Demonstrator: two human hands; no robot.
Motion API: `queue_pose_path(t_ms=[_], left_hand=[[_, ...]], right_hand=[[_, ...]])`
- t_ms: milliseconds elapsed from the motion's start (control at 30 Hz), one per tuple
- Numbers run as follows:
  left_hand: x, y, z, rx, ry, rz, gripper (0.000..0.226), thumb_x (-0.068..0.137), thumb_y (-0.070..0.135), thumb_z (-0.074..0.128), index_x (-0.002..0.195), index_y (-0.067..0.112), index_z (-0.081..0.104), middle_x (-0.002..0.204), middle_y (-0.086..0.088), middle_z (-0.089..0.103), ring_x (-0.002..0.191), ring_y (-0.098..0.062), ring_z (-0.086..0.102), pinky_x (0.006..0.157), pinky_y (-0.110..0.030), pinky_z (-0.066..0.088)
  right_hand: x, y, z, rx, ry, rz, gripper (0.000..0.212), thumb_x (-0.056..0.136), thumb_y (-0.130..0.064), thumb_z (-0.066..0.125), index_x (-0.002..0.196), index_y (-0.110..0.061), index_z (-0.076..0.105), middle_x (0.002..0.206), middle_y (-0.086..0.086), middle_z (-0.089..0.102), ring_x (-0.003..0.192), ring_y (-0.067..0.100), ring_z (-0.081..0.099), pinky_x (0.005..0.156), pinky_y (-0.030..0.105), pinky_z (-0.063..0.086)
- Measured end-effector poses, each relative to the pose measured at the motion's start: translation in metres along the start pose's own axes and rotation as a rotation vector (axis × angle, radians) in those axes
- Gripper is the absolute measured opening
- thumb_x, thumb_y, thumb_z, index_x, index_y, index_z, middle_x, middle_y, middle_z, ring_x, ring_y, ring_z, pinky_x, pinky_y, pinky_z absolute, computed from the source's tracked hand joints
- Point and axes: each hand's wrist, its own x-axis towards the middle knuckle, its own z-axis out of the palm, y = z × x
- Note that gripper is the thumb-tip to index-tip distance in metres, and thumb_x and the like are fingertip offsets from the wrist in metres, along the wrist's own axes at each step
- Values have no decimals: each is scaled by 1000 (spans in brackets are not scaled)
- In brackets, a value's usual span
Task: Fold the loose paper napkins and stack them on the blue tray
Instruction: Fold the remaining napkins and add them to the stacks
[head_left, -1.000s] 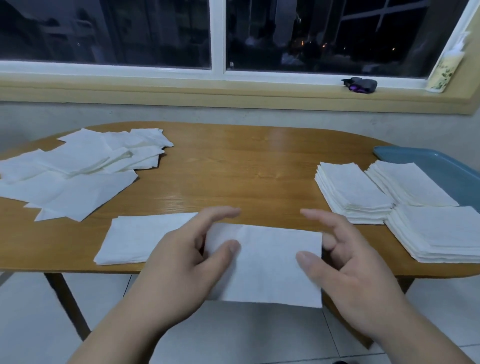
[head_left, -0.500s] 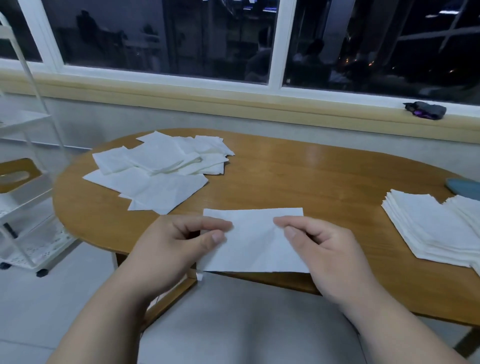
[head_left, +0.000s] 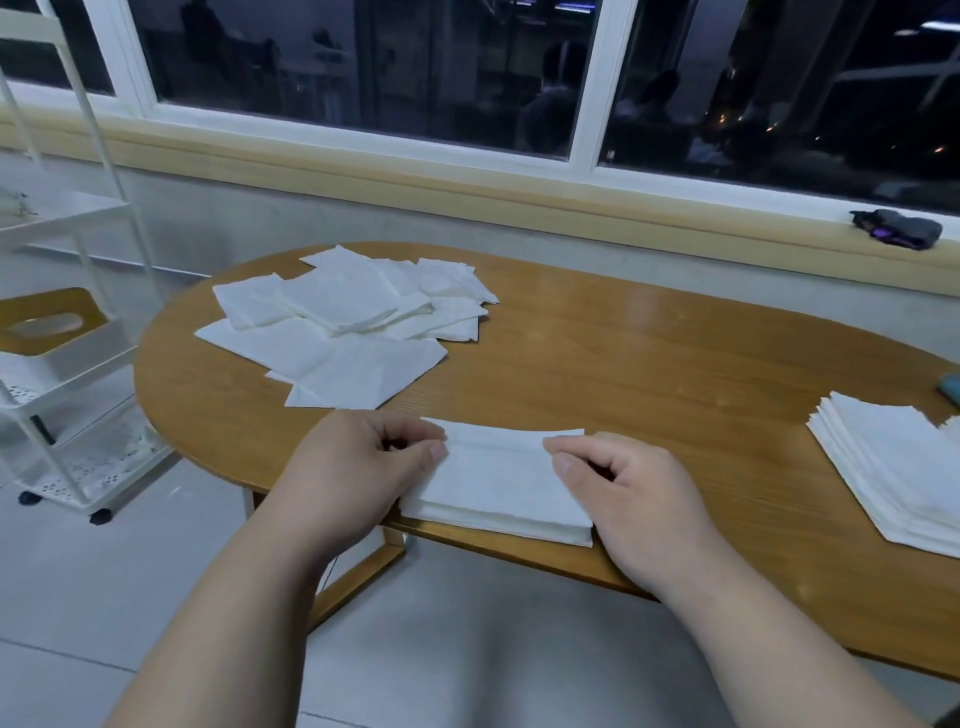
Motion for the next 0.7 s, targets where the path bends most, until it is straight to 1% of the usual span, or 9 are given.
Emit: queue_pose_path(t_ms=[133,200,267,333,400,467,567,633,700], left_hand=[[0,-1,2,90,-35,16,8,85,37,72,92,38,75,91,24,68,82,18,56,65,-10,41],[-1,0,2,135,-47,12,7,85,36,71,90,39,74,88,19,70,80,14,58,63,-13,42],[0,0,3,182,-60,7,6,84,36,70,88,39,73,85,18,70,80,7,61,63,-15,44],[0,-1,4,225,-59,4,7,82,39,70,89,42,72,86,23,68,91,-1,60,74,-19,48],[0,-1,3,291,-37,34,11,81,46,69,91,44,72,89,24,65,102,-8,55,90,-30,48],[-3,2,2,357,9,96,12,80,48,69,92,44,72,90,18,59,99,-5,51,98,-37,44],[-6,3,0,378,23,176,14,80,44,72,94,42,73,89,14,51,94,4,45,98,-38,41],[-8,3,-1,373,-9,196,15,80,43,72,95,43,73,90,15,49,96,9,41,99,-37,40],[-9,1,-2,381,-37,204,16,82,44,69,98,44,72,93,15,48,99,21,31,98,-32,35]], right_hand=[[0,3,2,-102,24,-11,20,95,-22,62,108,-24,77,84,-9,67,89,-3,58,73,9,41],[-1,3,3,-168,36,-22,20,95,-22,61,108,-24,77,79,-8,63,86,2,58,77,16,42],[-2,3,3,-267,30,-37,24,95,-24,61,114,-26,75,76,-9,58,88,7,57,87,25,43],[-2,2,5,-413,-3,-59,25,96,-26,58,115,-27,74,76,-9,54,93,14,54,96,33,39],[-3,1,7,-513,-15,-66,24,96,-29,55,111,-27,74,79,-10,53,94,15,51,100,37,35],[-4,0,7,-531,12,-42,24,96,-33,56,112,-32,73,85,-11,52,93,12,46,101,36,35],[-5,-4,6,-485,63,18,25,92,-35,60,114,-38,71,91,-13,50,88,6,35,99,34,37],[-6,-6,6,-450,74,17,26,89,-30,61,112,-37,71,91,-13,48,88,4,37,98,34,40],[-5,-7,6,-459,47,13,29,88,-25,60,112,-37,71,91,-14,47,91,4,40,98,33,40]])
